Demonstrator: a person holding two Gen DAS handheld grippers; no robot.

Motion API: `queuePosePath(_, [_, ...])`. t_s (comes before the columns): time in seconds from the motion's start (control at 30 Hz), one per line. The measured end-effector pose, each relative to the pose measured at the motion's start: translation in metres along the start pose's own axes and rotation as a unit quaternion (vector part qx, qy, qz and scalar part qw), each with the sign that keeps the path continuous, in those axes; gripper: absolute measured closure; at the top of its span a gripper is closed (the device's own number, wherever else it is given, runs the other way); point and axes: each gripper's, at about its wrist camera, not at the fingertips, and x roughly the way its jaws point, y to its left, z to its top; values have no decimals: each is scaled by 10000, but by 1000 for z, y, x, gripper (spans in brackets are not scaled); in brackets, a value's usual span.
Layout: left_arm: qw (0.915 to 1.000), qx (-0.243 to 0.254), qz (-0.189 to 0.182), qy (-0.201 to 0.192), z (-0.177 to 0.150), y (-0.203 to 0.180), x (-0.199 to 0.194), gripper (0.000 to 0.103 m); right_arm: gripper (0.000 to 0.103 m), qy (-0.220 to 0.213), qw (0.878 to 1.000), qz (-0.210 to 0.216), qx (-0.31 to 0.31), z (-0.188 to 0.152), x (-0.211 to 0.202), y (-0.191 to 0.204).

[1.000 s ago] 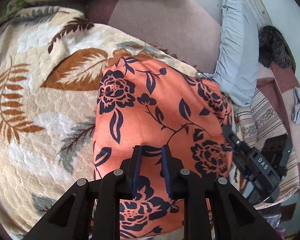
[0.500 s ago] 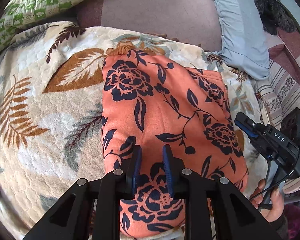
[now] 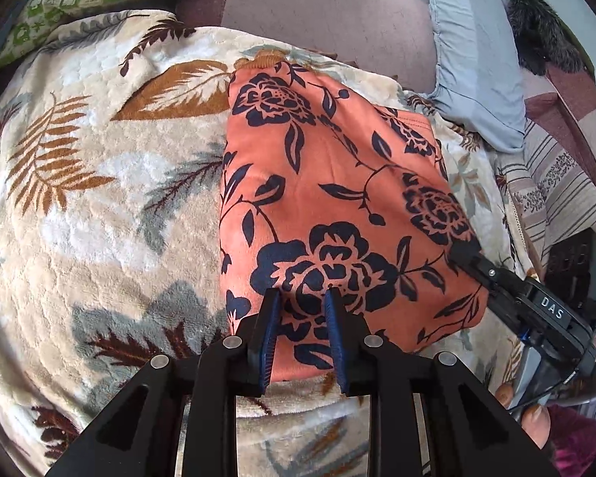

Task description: Fold small clothes

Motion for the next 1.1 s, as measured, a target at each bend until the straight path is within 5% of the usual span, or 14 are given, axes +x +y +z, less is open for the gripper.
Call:
queuePosePath(0.1, [9999,-49,-8,92,-3,-1,14,79,93,-115,9911,-972,-897,-8,-5,22])
queuePosePath(0.2, [9996,111,250,122,-6,-11,19,79,90,343,9738,-1853,-1276,-19,21,8])
queuePosePath(0.27, [9988,293,399,8,-9,-21,10,79,88,282,9788,-1708,-1095,-22,17,3])
queuePosePath(0.37, [9973,350,609,-207,-13,-29,-6,77,71,69,9907,-1235,-569,-20,-2,4])
queuePosePath(0.47, [9963,225,690,-456,-19,-30,-22,63,46,-197,9920,-1204,-338,-24,-23,9])
queuePosePath(0.53, [9950,158,757,-635,-24,-30,-32,52,19,-274,9892,-1403,-312,-29,-33,13])
queuePosePath(0.87, [9929,135,858,-808,-51,-24,-71,49,17,587,9682,-2362,-581,-72,-1,-1])
queuePosePath(1.0, [9922,137,965,-780,-52,-19,-76,48,2,468,9687,-2294,-830,-85,5,-1])
queuePosePath(1.1, [9923,115,1000,-727,-50,-14,-75,46,0,390,9641,-2430,-998,-92,10,1])
